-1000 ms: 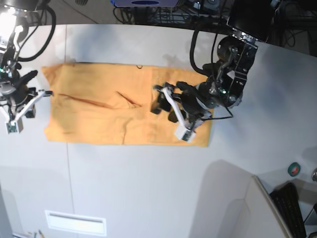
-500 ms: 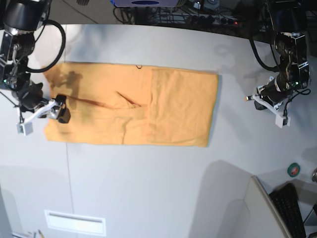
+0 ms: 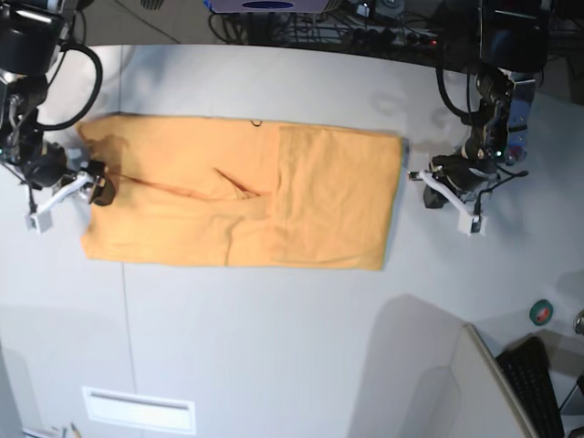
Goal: Layout the t-shirt on the table in an organized manner, then fold the t-shirt properly
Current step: 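Release the fold and grasp the folded edge with both grippers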
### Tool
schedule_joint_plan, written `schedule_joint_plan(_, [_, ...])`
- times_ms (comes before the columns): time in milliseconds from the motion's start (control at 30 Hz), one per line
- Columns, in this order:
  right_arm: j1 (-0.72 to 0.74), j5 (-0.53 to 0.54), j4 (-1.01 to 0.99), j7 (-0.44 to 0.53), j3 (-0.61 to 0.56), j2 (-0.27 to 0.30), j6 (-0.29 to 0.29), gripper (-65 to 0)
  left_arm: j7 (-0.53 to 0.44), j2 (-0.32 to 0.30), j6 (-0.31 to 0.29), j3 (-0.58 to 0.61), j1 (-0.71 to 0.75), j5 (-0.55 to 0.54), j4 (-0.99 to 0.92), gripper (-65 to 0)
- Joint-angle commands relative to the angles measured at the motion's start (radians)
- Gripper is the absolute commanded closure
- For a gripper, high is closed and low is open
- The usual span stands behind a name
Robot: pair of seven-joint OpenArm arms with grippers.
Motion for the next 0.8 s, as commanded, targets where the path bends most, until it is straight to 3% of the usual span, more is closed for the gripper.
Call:
schedule_joint_plan(0, [0.005,0.018,0.013,0.012,0.002,0.010,0.013,-44.7,-0.002,-0.002,-0.002,0.014,-0.019,-0.004,-0.001,0.0])
schedule_joint_plan(133, [-0.013,0.019,0.018,0.010,-0.006,-0.020,0.019,-44.7,-0.002,0.018,-0.002,0.032,-0.050,-0.004,-0.014,0.0])
schedule_joint_plan(267, [-0.025,0.022,0.021,0.010,-0.055,-0.035,0.076,-44.6,-0.002,0.041,-0.002,0.032,-0.058,-0.004,-0.014,0.0])
schedule_joint_plan(467, [-0.016,0.024,0.016,0.013,-0.061,-0.050,0.082,-44.6,0.000,0.067,-0.002,0.032,-0.078,0.001,-0.018,0.0])
schedule_joint_plan(600, [0.001,0.024,0.010,0.018,-0.060,-0.052,0.082,-43.8,0.000,0.092,-0.002,0.032,-0.090,0.117,-0.023,0.0])
schedule_joint_plan(667, [0.013,0.021,-0.020,0.021,-0.060,-0.052,0.082,-37.7,0.000,0.115,-0.002,0.032,-0.092,0.193,-0.023,0.0])
schedule_joint_plan(767, [0.057,0.021,-0.102,0.046,-0.060,-0.050,0.082,-20.6,0.000,0.142,-0.002,0.026,-0.092,0.265,-0.023,0.0])
